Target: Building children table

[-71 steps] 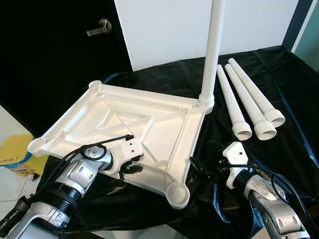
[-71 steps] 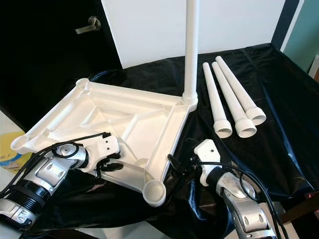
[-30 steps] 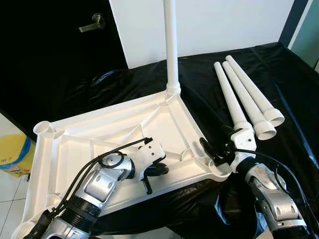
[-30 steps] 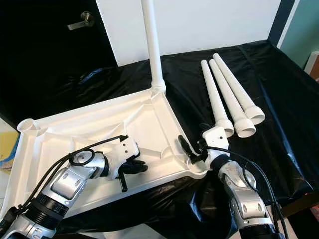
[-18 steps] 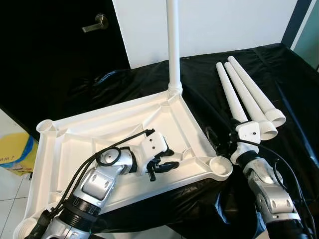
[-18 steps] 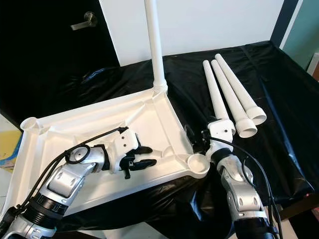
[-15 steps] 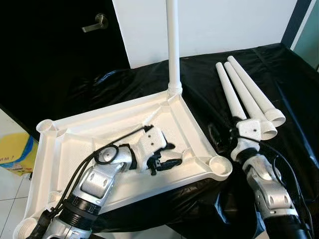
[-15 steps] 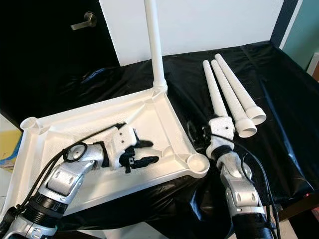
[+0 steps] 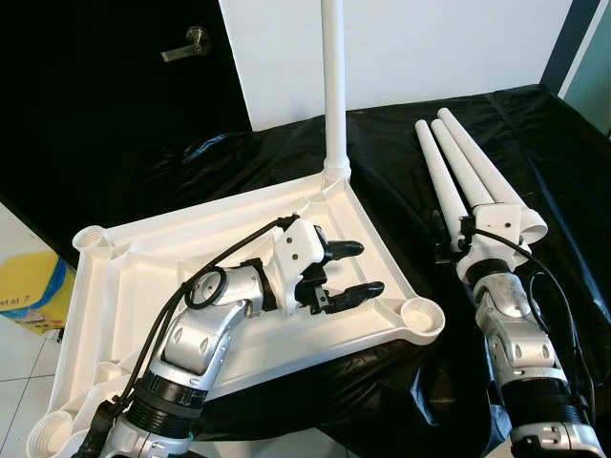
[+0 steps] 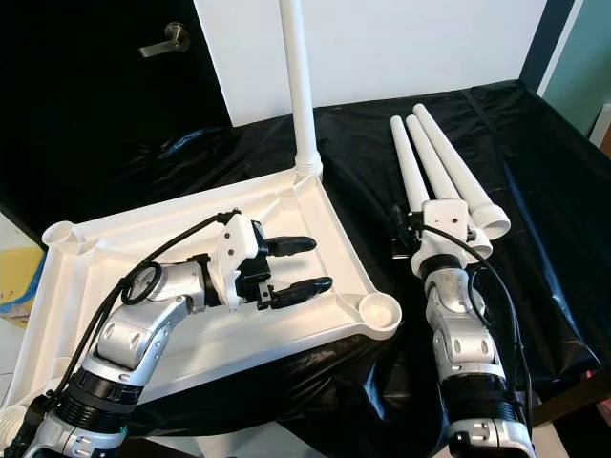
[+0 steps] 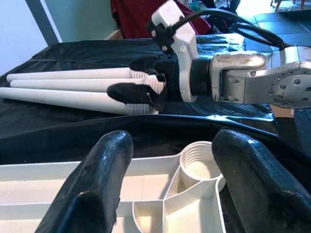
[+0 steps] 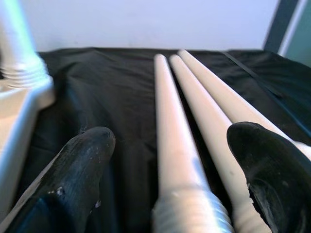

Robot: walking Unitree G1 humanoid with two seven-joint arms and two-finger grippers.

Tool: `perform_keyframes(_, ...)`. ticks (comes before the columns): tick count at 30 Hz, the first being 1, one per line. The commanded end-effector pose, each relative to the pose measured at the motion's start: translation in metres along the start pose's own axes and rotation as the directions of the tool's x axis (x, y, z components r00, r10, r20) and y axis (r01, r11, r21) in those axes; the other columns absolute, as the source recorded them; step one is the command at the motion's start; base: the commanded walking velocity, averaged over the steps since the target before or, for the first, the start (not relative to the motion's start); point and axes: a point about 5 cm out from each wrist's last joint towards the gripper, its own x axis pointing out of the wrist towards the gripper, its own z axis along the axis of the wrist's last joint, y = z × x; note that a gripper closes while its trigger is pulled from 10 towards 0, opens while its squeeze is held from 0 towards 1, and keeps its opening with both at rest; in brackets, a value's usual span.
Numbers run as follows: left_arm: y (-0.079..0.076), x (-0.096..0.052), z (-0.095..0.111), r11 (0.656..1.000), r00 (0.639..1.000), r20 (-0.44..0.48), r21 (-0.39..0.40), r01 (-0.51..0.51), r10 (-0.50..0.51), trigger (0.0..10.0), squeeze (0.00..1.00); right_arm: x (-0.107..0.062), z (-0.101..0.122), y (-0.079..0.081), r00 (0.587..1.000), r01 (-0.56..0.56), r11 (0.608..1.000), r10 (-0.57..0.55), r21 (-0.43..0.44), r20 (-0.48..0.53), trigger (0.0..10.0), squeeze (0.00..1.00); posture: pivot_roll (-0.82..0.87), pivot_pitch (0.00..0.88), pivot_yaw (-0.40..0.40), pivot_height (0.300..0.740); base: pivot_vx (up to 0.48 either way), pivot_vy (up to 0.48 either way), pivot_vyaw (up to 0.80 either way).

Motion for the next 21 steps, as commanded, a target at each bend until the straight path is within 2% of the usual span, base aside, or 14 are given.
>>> perform_keyframes(1, 0.001, -0.002, 0.004, 0.999, 0.999, 0.019, 0.014, -0.045, 0.045, 10.0, 0.0, 0.004, -0.002, 0.001, 1.0, 0.012, 1.0, -0.012, 0.011, -0.021, 10.0, 1.0, -0.16, 0.016, 0.067, 0.74, 0.0, 0.0, 0.0)
perform_keyframes(4, -0.001, -0.001, 0.006, 0.999, 0.999, 0.034, 0.006, -0.039, 0.039, 10.0, 0.0, 0.009, -0.002, 0.0, 0.999, 0.027, 0.999, -0.026, 0.018, -0.047, 10.0, 1.0, -0.15, 0.021, 0.065, 0.74, 0.0, 0.0, 0.0)
perform_keyframes(5, -0.003, 0.0, 0.007, 1.0, 0.999, 0.047, 0.0, -0.024, 0.024, 10.0, 0.0, 0.012, -0.002, -0.001, 0.998, 0.03, 0.999, -0.029, 0.025, -0.059, 10.0, 0.05, -0.15, 0.023, 0.066, 0.74, 0.0, 0.0, 0.0)
perform_keyframes(6, -0.003, 0.0, 0.007, 1.0, 0.999, 0.047, 0.0, -0.024, 0.024, 10.0, 0.0, 0.012, -0.002, -0.001, 0.998, 0.03, 0.999, -0.029, 0.025, -0.059, 10.0, 0.05, -0.15, 0.023, 0.066, 0.74, 0.0, 0.0, 0.0)
perform_keyframes(7, -0.005, 0.0, 0.009, 1.0, 0.998, 0.056, -0.004, -0.012, 0.013, 10.0, 0.0, 0.014, -0.002, -0.001, 0.997, 0.033, 0.999, -0.031, 0.029, -0.066, 10.0, 0.0, -0.15, 0.024, 0.066, 0.74, 0.0, 0.0, 0.0)
perform_keyframes(13, -0.016, 0.002, 0.014, 0.999, 0.996, 0.086, -0.023, 0.041, -0.039, 10.0, 0.0, 0.021, -0.007, 0.002, 0.993, 0.021, 0.999, -0.016, 0.043, -0.118, 10.0, 0.0, -0.15, 0.035, 0.064, 0.74, 0.0, 0.0, 0.0)
perform_keyframes(21, -0.025, 0.003, 0.016, 0.996, 0.993, 0.101, -0.048, 0.071, -0.066, 10.0, 0.0, 0.02, -0.013, 0.002, 0.989, 0.026, 0.999, -0.022, 0.026, -0.145, 10.0, 0.0, -0.14, 0.057, 0.06, 0.74, 0.0, 0.0, 0.0)
